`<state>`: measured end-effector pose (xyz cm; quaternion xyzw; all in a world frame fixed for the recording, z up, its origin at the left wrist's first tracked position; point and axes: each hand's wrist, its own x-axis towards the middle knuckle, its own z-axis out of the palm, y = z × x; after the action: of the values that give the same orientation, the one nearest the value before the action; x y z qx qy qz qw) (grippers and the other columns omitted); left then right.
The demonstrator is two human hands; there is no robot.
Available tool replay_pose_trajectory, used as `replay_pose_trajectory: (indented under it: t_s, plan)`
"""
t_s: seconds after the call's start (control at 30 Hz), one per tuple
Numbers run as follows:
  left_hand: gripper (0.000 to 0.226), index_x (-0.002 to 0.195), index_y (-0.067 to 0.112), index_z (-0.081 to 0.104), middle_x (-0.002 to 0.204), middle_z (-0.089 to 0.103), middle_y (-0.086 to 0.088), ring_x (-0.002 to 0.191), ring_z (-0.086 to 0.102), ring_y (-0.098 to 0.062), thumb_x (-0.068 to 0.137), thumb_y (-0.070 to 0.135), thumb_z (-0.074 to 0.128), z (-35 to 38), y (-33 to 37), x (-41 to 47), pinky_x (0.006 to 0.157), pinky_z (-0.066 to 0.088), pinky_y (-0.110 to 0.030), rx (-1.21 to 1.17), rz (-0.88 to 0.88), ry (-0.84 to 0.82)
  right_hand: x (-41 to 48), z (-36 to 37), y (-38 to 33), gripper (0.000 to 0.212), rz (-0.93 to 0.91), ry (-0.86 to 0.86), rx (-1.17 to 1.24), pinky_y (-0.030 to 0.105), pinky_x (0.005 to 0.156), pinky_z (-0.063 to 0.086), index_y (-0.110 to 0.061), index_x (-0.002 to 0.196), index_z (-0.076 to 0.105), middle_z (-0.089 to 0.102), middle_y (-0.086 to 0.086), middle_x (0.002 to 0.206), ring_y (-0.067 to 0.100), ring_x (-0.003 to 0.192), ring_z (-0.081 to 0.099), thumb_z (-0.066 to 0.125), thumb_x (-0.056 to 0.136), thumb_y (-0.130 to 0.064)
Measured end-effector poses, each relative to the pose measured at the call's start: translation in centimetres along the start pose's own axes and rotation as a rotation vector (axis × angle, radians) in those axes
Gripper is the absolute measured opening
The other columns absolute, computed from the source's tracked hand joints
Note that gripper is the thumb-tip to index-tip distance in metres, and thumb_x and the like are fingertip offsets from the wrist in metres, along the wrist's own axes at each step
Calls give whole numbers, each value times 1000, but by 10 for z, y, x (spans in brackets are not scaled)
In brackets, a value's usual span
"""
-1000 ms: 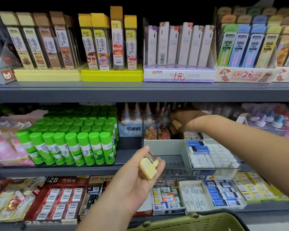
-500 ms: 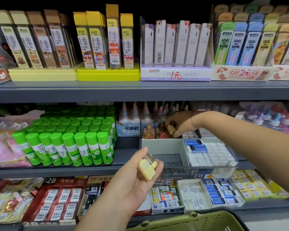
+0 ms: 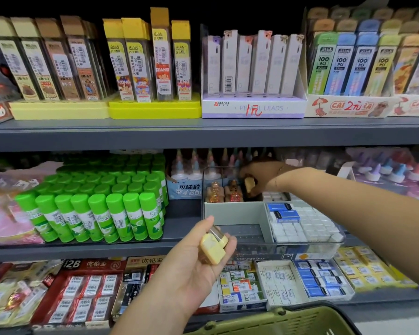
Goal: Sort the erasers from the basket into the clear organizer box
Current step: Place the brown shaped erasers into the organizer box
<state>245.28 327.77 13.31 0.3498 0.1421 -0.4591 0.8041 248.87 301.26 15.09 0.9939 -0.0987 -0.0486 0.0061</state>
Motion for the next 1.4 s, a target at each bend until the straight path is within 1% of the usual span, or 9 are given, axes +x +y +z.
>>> replay_pose_trajectory:
  t_s: [0.33,0.5,0.6,0.7,0.77,0.93,1.07,1.2,1.4]
  plan:
    - [48,101,-6,62,90,64,-20,87,65,-32,59,11,77,-1,0,2,56,60,-41,5,-4,13,-1,9,-5,37,-11,47,21,21,71,40,-27,115,60,64,-1,109,17,85,53,70,80,-20]
    - [44,98,-6,62,90,64,-21,87,66,-32,61,11,78,-3,3,2,56,60,-42,3,7,37,-18,-20,-6,30,49,16,77,26,68,43,-34,104,52,57,-8,91,18,85,56,67,79,-41]
    - [32,92,-4,61,84,64,-19,82,65,-32,68,10,76,-5,5,4,55,59,-44,-6,32,74,-42,-36,-15,32,53,134,168,26,70,48,-36,92,50,61,-8,81,15,76,59,68,73,-55]
    - [24,91,-3,59,96,60,-22,87,63,-33,78,10,74,-6,7,6,54,58,-46,-29,64,131,-69,-30,-39,31,-90,162,447,10,62,46,-37,92,59,63,-18,69,1,63,58,80,69,-35]
    - [25,94,-3,58,104,59,-23,90,63,-33,80,11,73,-6,7,7,53,57,-46,-48,79,161,-77,-13,-55,33,-165,54,557,15,70,51,-33,95,64,62,-23,71,-1,68,59,80,72,-16]
    - [27,98,-3,58,110,58,-23,91,62,-33,81,12,73,-9,6,4,53,57,-46,-61,86,179,-67,25,-75,29,-229,58,352,28,88,45,-24,103,68,56,-4,106,11,93,54,76,76,-21]
    - [27,97,-2,59,106,58,-21,98,62,-33,80,13,74,-11,8,2,53,59,-40,-73,86,178,-66,32,-69,16,-213,131,323,30,86,44,-24,93,65,52,-7,102,11,91,51,73,80,-28]
    - [25,94,-1,59,98,59,-20,100,62,-33,79,12,74,-15,10,2,52,59,-42,-63,78,167,-66,30,-50,40,-148,140,151,18,78,37,-22,114,53,52,-7,110,12,98,53,73,79,-20]
    - [23,94,-1,60,102,59,-21,103,62,-33,79,10,74,-14,7,3,59,60,-45,-42,68,165,-68,41,-40,24,-205,183,-277,30,88,25,-27,109,61,52,-8,110,16,101,54,60,86,-35]
